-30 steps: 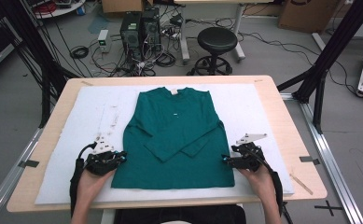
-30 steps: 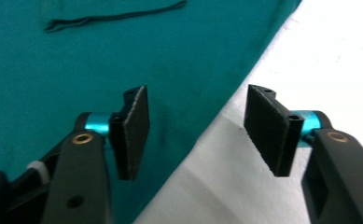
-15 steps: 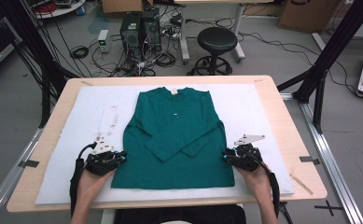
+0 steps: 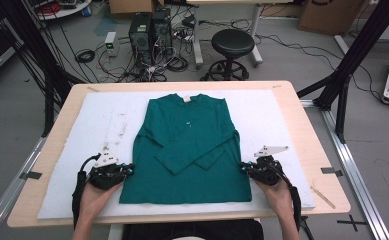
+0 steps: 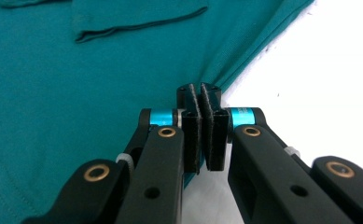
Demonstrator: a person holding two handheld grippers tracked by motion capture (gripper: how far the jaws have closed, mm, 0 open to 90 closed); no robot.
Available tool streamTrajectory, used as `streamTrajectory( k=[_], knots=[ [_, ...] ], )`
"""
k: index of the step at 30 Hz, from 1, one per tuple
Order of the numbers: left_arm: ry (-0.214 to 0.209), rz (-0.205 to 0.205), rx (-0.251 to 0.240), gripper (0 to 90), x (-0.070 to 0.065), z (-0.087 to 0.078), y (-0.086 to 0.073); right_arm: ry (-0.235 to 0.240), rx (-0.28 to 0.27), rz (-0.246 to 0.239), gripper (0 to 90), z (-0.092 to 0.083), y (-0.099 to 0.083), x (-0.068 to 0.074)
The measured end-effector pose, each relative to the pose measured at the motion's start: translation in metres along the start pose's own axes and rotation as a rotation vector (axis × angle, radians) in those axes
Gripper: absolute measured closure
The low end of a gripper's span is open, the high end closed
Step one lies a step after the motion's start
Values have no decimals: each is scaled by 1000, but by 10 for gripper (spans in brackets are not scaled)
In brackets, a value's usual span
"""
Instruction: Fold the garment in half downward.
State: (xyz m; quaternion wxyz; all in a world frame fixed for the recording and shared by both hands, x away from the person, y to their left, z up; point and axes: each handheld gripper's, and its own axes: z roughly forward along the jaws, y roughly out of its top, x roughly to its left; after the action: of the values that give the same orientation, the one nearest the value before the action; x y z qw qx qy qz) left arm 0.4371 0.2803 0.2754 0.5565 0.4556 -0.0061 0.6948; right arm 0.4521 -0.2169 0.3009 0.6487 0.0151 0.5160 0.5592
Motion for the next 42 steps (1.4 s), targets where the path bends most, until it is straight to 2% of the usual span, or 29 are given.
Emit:
streamTrajectory(
  k=[8, 16, 23, 24, 25, 27, 28, 31, 33, 36, 38, 40, 42],
  knots=[
    [-24, 10, -4, 869, -9, -14, -9, 28, -2, -29, 879, -12, -14, 12],
    [-52, 39, 14, 867, -25, -28, -21, 49, -17, -26, 878, -27, -35, 25],
    [-56, 40, 25, 862, -33, -30, -28, 62, -4, -34, 863, -35, -45, 33],
    [-58, 32, 23, 855, -32, -30, -28, 67, -1, -32, 838, -34, -45, 32],
    [-61, 33, 22, 829, -32, -30, -27, 68, -2, -31, 771, -34, -45, 31],
    [-49, 26, -1, 676, -30, -28, -24, 49, -14, -8, 630, -33, -42, 29],
    [-39, 23, -1, 614, -29, -27, -22, 11, -25, 13, 591, -33, -40, 28],
    [32, -5, 9, 567, -24, -19, -16, -38, -34, 29, 524, -32, -35, 25],
    [42, -23, 24, 551, -21, -12, -14, -56, -25, 35, 524, -28, -32, 22],
    [53, -12, 24, 551, -21, -9, -11, -61, -28, 39, 532, -22, -31, 21],
    [52, 4, 25, 581, -23, -9, -11, -74, -25, 31, 551, -21, -30, 23],
    [39, 13, 27, 655, -24, -10, -11, -86, -26, 12, 625, -19, -29, 26],
    [18, 27, 26, 756, -25, -10, -12, -71, -26, -11, 737, -17, -28, 28]
  ],
)
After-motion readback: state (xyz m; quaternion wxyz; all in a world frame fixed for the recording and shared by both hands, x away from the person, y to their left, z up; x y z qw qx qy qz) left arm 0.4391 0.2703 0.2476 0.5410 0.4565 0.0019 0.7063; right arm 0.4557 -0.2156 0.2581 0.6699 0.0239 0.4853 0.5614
